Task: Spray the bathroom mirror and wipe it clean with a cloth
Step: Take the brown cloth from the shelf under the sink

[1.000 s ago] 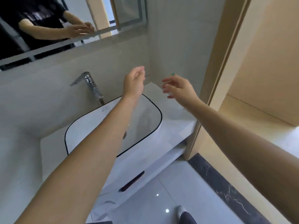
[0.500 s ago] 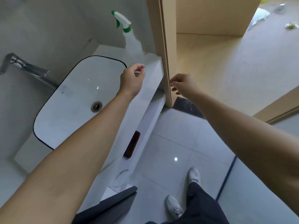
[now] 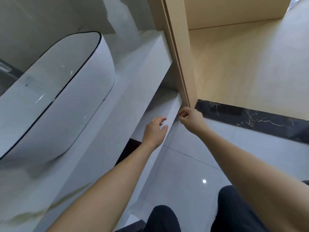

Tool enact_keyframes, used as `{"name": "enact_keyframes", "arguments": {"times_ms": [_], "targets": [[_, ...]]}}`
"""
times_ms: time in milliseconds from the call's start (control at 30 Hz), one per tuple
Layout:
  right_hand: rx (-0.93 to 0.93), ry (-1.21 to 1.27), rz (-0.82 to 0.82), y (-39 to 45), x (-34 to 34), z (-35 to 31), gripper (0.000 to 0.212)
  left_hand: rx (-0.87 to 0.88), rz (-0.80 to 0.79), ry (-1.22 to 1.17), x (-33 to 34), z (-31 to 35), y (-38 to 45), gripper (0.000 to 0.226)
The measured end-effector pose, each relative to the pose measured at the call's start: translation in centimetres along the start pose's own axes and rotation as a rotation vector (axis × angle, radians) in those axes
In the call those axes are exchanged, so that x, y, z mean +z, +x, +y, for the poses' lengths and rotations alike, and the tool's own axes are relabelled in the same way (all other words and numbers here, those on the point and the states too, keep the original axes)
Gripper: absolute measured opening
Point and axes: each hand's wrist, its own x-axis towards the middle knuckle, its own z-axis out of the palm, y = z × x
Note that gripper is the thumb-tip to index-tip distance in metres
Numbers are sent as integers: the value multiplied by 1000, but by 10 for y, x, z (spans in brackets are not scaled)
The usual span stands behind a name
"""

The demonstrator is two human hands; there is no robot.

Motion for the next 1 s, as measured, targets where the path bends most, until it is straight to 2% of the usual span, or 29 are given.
{"name": "enact_keyframes", "arguments": {"times_ms": [200, 467, 800, 1000], "targets": [[-236, -36, -118, 44, 113, 72, 17, -173, 145, 89, 72, -127, -4, 37], [-693, -296, -319, 70, 233, 92, 20, -315, 447, 155, 95, -241, -17, 40], [-1020, -480, -380, 80, 303, 86, 33, -437, 592, 232, 105, -304, -54, 41], [-1174, -622, -502, 84, 311, 79, 41, -478, 548, 279, 96, -309, -72, 44]]}}
